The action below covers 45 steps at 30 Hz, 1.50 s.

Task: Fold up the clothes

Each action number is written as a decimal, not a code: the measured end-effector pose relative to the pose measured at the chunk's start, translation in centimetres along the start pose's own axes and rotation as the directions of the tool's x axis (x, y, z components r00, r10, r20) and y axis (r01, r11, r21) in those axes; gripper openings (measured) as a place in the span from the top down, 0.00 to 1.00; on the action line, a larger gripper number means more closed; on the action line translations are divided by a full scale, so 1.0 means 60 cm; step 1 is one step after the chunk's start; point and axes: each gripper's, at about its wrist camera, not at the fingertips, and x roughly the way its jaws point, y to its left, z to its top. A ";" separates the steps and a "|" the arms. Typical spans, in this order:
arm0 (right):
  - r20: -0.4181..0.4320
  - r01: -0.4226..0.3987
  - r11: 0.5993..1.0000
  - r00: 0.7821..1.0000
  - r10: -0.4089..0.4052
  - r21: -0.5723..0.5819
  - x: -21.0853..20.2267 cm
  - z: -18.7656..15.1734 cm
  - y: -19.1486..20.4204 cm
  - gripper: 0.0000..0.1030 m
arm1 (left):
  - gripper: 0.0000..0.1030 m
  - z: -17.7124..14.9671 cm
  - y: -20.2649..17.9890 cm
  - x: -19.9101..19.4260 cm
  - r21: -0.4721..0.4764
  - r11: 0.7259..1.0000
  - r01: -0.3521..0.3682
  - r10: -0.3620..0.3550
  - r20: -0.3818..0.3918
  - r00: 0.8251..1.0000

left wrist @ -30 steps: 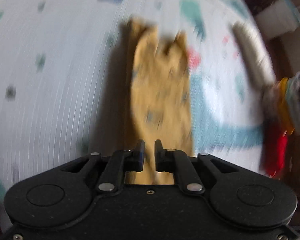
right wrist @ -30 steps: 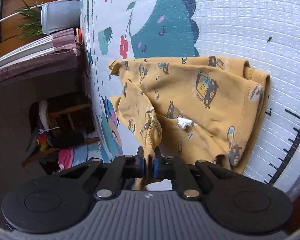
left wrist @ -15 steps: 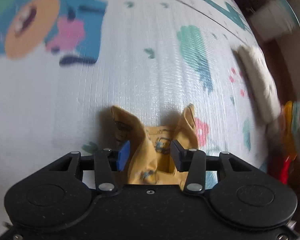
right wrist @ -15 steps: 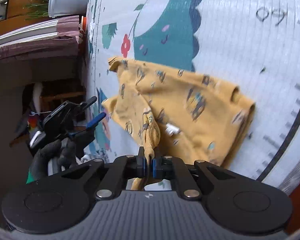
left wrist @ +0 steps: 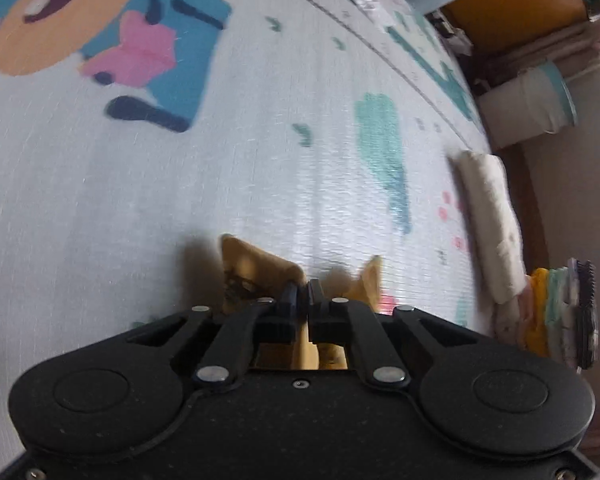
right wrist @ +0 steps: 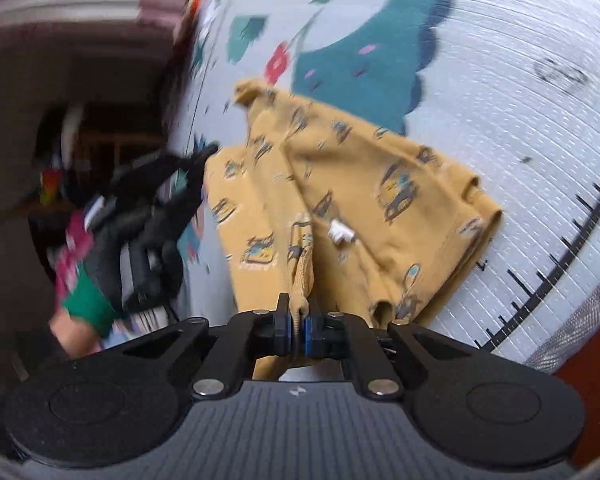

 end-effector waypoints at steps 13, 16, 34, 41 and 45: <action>-0.038 0.163 0.975 0.985 -0.170 -0.148 0.009 -0.028 0.000 0.86 | 0.92 -0.002 0.025 0.015 -0.031 0.999 0.013 -0.014 -0.035 0.999; 0.000 0.203 0.932 0.977 -0.213 -0.300 0.009 -0.029 0.033 0.86 | 0.92 0.002 0.018 0.007 0.009 1.000 0.019 -0.019 -0.029 0.999; 0.074 0.249 0.841 0.967 -0.245 -0.481 0.082 0.103 0.108 0.67 | 0.92 -0.009 0.027 0.016 0.098 0.994 0.044 -0.037 -0.071 0.997; 0.029 0.235 0.775 0.963 -0.270 -0.587 0.144 0.131 0.115 0.57 | 0.92 -0.006 0.031 0.021 0.111 0.991 0.080 -0.072 -0.075 0.995; -0.005 0.162 0.758 0.977 -0.213 -0.631 0.146 0.128 0.126 0.83 | 0.92 -0.004 0.035 0.023 0.110 0.990 0.088 -0.081 -0.072 0.994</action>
